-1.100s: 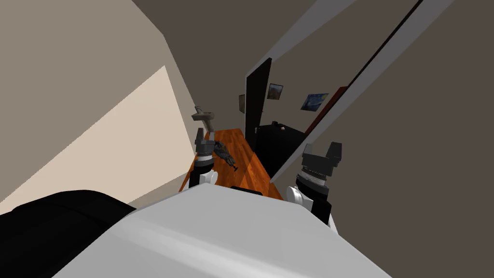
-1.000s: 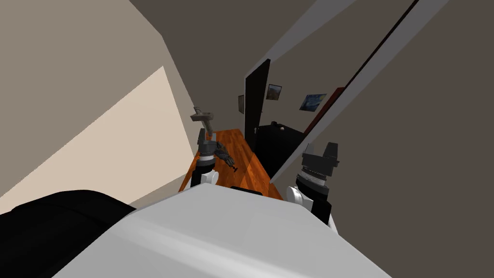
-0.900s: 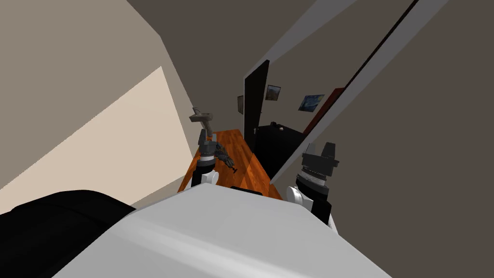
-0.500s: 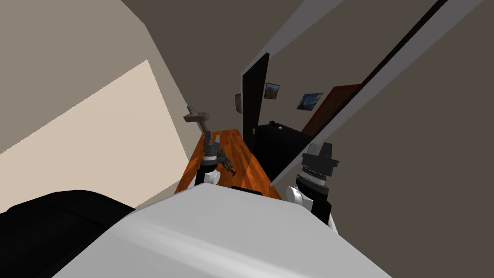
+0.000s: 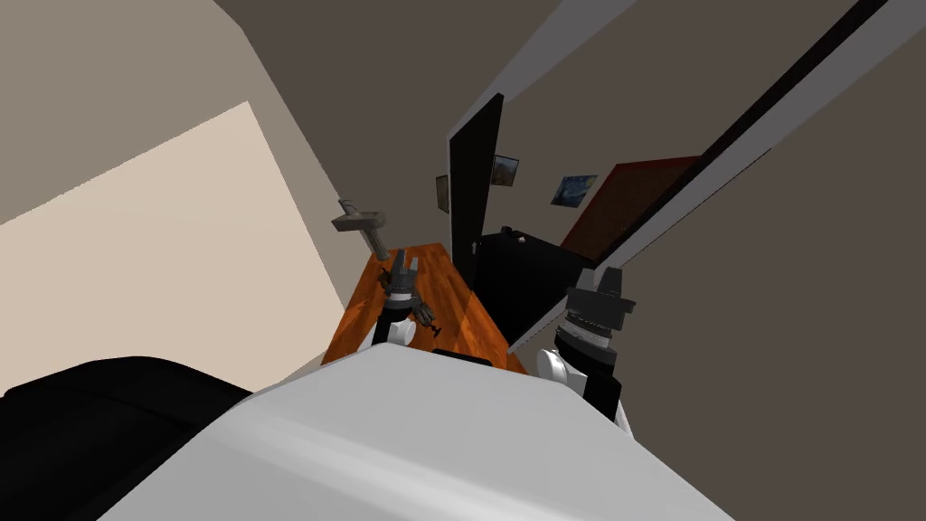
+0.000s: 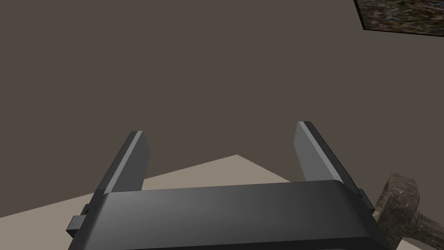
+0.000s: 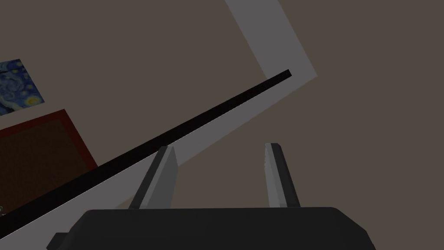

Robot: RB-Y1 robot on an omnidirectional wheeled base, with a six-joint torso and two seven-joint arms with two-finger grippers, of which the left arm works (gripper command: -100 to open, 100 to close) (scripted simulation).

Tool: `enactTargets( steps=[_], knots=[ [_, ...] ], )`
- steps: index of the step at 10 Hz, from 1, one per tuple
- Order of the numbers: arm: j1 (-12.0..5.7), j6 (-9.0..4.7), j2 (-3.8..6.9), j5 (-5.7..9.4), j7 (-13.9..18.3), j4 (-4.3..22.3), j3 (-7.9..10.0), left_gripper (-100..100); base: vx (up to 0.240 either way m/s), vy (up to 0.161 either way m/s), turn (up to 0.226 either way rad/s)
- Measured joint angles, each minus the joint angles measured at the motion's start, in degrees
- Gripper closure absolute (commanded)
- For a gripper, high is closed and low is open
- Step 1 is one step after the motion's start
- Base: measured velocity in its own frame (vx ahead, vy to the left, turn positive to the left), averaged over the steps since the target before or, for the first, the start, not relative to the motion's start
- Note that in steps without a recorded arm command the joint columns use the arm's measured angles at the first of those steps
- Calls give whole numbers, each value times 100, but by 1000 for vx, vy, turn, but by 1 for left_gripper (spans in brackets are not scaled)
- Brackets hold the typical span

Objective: Push the door open

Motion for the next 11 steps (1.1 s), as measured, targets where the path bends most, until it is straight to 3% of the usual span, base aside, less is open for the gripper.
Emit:
enactTargets(
  steps=[6, 11],
  knots=[
    [-301, -135, 134, -5, 64, 812, -208, -100, 140, 63, -98],
    [-611, -201, 247, 18, 146, 1501, -333, -100, 71, 21, -108]
  ],
)
